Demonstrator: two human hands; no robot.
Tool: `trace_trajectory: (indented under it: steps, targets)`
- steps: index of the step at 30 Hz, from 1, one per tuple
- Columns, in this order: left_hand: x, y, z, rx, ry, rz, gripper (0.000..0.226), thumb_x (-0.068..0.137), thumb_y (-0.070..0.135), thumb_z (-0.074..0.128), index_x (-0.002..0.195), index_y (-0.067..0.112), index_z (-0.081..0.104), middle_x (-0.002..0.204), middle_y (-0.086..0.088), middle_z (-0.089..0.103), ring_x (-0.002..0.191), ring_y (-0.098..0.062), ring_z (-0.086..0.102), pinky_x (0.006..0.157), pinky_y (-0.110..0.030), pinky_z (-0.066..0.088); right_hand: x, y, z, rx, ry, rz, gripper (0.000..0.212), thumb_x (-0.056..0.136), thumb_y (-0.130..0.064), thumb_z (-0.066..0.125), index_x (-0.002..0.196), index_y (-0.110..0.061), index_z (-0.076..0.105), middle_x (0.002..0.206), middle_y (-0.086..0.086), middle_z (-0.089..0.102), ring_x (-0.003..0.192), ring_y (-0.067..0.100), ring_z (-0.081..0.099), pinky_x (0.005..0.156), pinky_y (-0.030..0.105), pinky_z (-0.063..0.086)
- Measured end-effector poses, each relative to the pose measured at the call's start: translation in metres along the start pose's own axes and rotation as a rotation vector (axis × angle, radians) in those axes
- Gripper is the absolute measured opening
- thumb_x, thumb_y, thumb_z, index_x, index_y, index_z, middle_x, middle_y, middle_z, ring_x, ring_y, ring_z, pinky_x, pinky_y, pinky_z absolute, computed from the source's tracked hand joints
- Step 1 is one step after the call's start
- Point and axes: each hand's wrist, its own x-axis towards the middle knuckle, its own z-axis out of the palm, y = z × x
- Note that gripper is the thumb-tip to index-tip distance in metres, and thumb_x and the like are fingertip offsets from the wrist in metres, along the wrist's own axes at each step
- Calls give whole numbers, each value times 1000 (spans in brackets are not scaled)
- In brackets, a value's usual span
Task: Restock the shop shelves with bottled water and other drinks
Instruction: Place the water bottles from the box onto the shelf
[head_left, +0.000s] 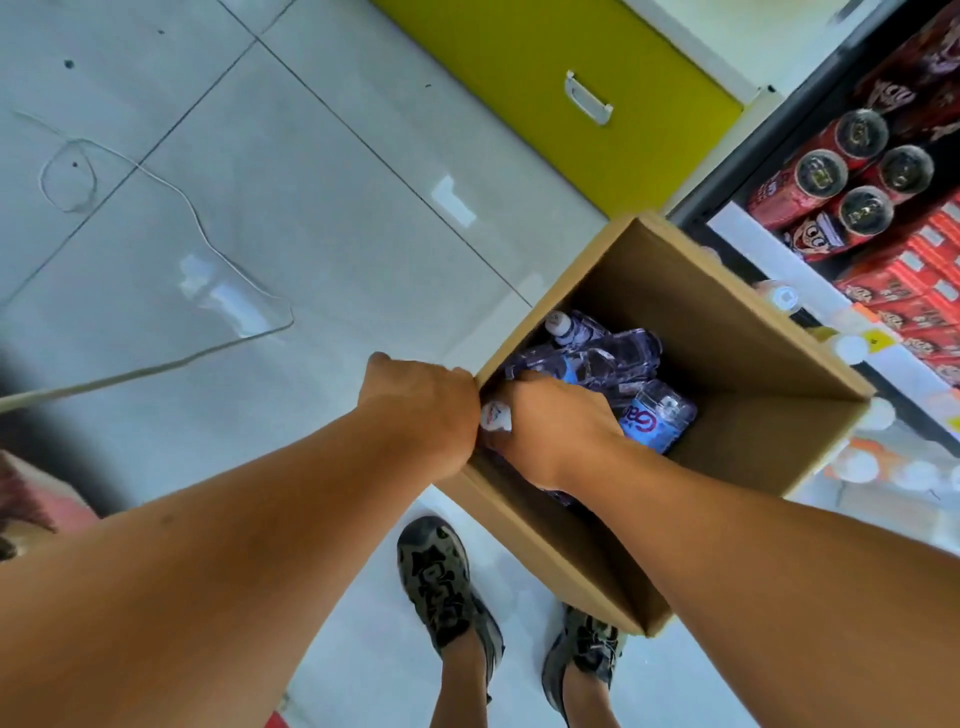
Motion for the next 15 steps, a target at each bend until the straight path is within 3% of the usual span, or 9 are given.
trace_trajectory:
  steps: [3,5,7,10,13,15]
  targets:
    - [-20,-6,-12,-6,-38,-47,9,95,26,46,103,24,47,76,5,45,79,-20,48,79,-34,27,-26,10,-29,-30,-5,8,12,93,-38,58,98,-27,58,116,-2,60,107,28,60,75,34,38]
    - [-36,-6,-33,-55,-10,-58,16,92,22,47,107,25,49,87,4,54,81,-22,49,79,-33,28,-45,16,-59,-29,-4,12,9,93,-30,63,92,-27,54,106,-2,60,103,26,62,75,34,44]
    - [-54,-2,-61,-108,41,-35,22,93,25,47,114,24,50,103,1,61,87,-24,53,78,-33,30,-65,18,-94,43,41,19,12,93,-35,65,97,-26,58,106,-2,61,106,25,62,79,33,46]
    - [-81,4,-104,-185,95,11,33,95,33,49,126,24,43,114,-1,63,103,-26,60,76,-33,36,-95,4,-154,99,135,-41,38,91,-44,67,123,-24,63,124,1,63,116,25,58,94,36,48]
    - [-123,3,-165,-282,172,37,41,92,31,54,130,24,40,118,-1,63,106,-28,61,77,-31,41,-138,-20,-232,114,214,-152,34,91,-41,67,117,-19,65,119,5,65,113,27,59,91,38,47]
    - [-152,-3,-209,-409,209,48,41,90,32,57,127,24,42,115,-2,64,98,-28,62,74,-30,44,-172,-35,-286,115,277,-187,34,92,-39,67,117,-17,65,120,6,64,113,28,58,92,39,47]
